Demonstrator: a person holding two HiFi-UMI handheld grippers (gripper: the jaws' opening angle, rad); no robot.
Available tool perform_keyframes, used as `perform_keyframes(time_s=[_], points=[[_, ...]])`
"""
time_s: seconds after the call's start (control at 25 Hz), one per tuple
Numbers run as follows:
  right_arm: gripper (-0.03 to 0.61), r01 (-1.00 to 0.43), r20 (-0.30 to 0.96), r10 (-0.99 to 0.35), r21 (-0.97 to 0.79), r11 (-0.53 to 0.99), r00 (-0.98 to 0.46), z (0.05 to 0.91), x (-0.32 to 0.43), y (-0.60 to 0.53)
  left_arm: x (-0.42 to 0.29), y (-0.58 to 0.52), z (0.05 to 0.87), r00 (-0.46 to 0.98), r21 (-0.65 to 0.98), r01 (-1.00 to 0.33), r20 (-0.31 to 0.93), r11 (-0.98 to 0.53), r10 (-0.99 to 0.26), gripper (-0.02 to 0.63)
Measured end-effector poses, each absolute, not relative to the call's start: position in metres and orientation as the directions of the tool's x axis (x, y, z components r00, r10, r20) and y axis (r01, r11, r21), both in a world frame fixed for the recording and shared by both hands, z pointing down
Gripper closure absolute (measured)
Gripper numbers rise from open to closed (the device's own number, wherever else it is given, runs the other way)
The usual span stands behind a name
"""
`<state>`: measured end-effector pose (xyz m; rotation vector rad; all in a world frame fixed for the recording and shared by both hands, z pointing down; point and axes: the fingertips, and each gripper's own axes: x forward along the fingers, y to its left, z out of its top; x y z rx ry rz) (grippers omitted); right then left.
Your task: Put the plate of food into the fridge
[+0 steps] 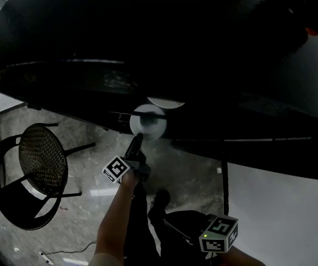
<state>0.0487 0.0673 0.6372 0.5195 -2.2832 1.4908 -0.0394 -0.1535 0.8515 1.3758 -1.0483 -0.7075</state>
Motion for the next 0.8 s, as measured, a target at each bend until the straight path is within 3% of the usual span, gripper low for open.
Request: perform_keyframes(time_s=[0.12,0.8], points=[[0.557,-0.488,0.488,-0.102,-0.788,0.375,-0.867,0.638,0.048,0.068,-0.030,-0.156,0.841,0.412,0.990,-0.117,0.126,0.085,-0.902,0.331],[0.557,-0.491,0.485,-0.115,-0.790,0.366,-0.867,0.639,0.048,0.066,-0.035,-0.166,0.840,0.401,0.976,-0.196,0.172,0.100,-0.900,0.331]])
